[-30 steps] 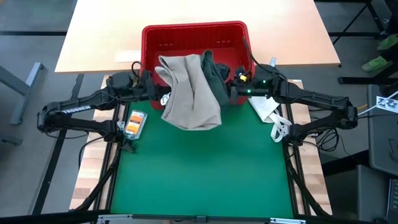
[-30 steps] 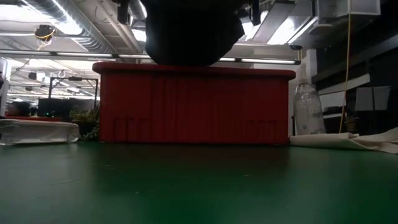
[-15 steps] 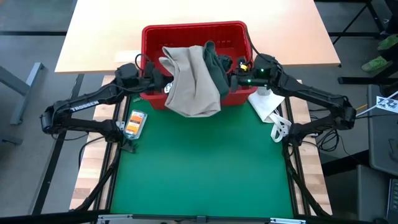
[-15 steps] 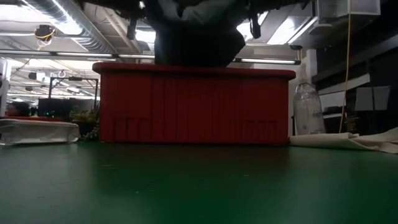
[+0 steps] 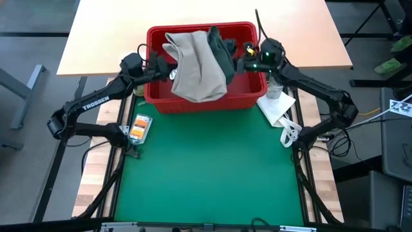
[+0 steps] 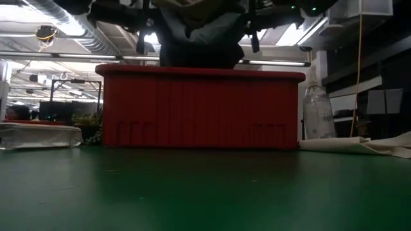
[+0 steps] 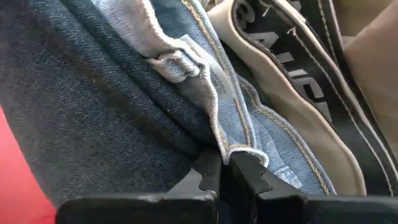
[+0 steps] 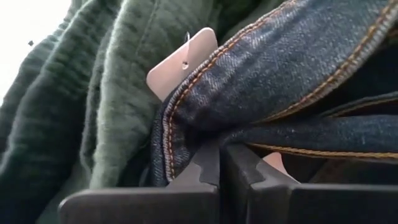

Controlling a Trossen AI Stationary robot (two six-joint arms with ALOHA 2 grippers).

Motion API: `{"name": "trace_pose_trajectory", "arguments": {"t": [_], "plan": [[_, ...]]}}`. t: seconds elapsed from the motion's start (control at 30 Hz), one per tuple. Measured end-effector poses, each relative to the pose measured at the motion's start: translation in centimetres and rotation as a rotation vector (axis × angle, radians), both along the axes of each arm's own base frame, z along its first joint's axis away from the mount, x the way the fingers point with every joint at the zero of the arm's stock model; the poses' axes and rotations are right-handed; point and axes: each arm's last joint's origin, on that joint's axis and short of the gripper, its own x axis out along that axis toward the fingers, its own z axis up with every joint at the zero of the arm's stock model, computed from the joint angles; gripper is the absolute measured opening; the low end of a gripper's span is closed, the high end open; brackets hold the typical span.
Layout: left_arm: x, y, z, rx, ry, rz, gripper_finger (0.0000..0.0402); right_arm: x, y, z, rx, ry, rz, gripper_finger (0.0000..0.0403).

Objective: Fold laundry
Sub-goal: Put the stack of colored folded clothes into the red laundry bin

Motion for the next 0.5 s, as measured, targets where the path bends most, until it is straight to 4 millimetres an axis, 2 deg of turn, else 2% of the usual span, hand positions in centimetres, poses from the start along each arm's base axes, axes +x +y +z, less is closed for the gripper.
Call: {"name": "trace_pose_trajectory", "arguments": {"t": [0.17,0.3,0.4,0.5], "plan": [[-0.6,2.5,-1.0,-0.012,0.011,0.031,0.0005,1.8,-2.9,0.7,-0.009,-0.012,0.033,0.0001],[-1.1,4.6,-2.0,-0.030,0.028,0.056,0.0005,3.0,-5.5,0.4,-0.025,0.009,0.043,0.0001],[-1.5,5.8,-2.9,-0.043,0.051,0.060,0.0005,3.3,-7.0,-0.6,-0.017,0.076,0.027,0.0001],[-1.6,7.0,-4.1,-0.062,0.088,0.054,0.0005,3.2,-8.3,-2.5,0.020,0.163,-0.002,0.0001]]}}
